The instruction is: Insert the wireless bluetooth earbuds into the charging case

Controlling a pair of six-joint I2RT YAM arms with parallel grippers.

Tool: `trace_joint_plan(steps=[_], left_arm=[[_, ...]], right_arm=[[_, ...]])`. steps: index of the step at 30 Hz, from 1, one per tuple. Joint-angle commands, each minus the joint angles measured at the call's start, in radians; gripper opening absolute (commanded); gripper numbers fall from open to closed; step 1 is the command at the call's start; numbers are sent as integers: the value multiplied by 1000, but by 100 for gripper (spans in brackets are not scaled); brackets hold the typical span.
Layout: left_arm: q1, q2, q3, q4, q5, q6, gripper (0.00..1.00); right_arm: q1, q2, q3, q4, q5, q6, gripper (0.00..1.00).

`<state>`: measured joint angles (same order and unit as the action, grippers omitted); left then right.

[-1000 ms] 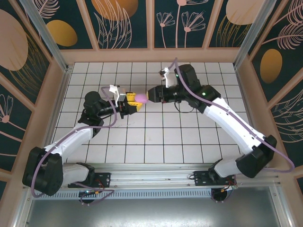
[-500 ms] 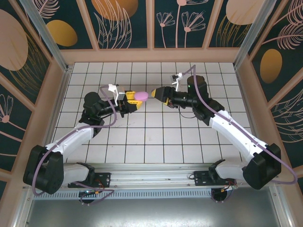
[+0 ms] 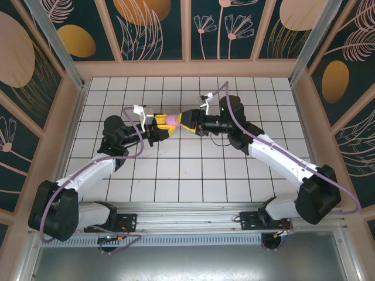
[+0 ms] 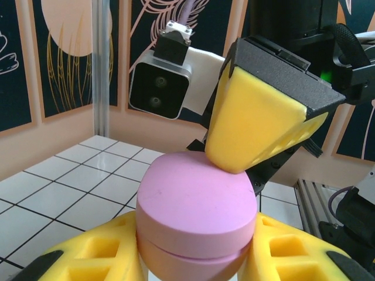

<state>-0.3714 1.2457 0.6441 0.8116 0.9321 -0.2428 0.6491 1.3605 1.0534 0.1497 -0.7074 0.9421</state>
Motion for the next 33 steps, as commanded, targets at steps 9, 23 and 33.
trace_joint_plan(steps=[9,23,33], left_arm=[[0,-45,2,-27,-6,7,7],[1,-141,-28,-203,-60,110,59],[0,-269,-58,-394,-338,165,66]], right_arm=[[9,52,53,110,-104,49,32],[-63,20,-6,140,-50,124,22],[-84,37,-62,26,34,2,22]])
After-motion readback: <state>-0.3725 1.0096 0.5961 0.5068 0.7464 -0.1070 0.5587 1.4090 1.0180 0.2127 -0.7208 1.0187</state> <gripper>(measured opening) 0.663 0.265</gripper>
